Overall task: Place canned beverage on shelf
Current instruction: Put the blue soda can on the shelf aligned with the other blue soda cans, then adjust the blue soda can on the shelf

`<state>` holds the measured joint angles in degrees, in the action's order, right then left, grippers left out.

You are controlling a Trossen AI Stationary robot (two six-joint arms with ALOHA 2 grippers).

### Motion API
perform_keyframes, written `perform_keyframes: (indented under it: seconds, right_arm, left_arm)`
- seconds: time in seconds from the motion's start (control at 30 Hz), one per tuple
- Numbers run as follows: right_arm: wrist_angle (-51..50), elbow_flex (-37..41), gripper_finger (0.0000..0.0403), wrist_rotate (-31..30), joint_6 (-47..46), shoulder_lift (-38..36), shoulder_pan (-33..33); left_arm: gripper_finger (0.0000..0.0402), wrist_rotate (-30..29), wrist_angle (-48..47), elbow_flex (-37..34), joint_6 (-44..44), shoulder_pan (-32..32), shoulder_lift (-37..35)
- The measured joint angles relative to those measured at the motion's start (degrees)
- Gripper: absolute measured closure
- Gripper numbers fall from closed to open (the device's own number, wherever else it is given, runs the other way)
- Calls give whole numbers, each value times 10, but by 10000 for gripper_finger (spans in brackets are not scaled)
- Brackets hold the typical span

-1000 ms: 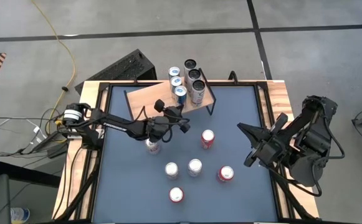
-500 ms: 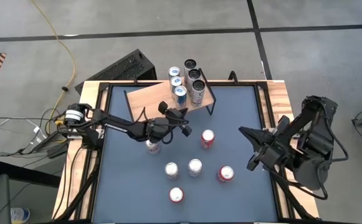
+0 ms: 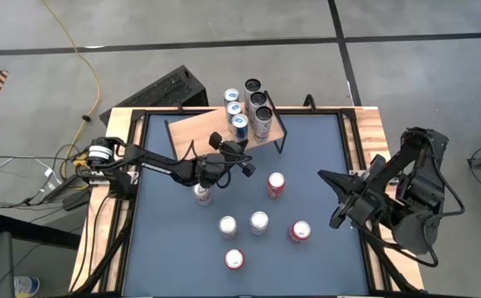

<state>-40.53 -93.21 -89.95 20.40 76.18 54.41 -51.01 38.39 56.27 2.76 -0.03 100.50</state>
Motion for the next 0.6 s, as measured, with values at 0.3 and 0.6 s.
perform_keyframes:
  seconds: [0.3,0.6]
  right_arm:
    - [0,0,403,0,-6,0,0]
    - [0,0,403,0,-6,0,0]
  left_arm:
    - [402,-66,-16,0,-2,-18,0]
    - [402,-188,-19,0,18,-76,0]
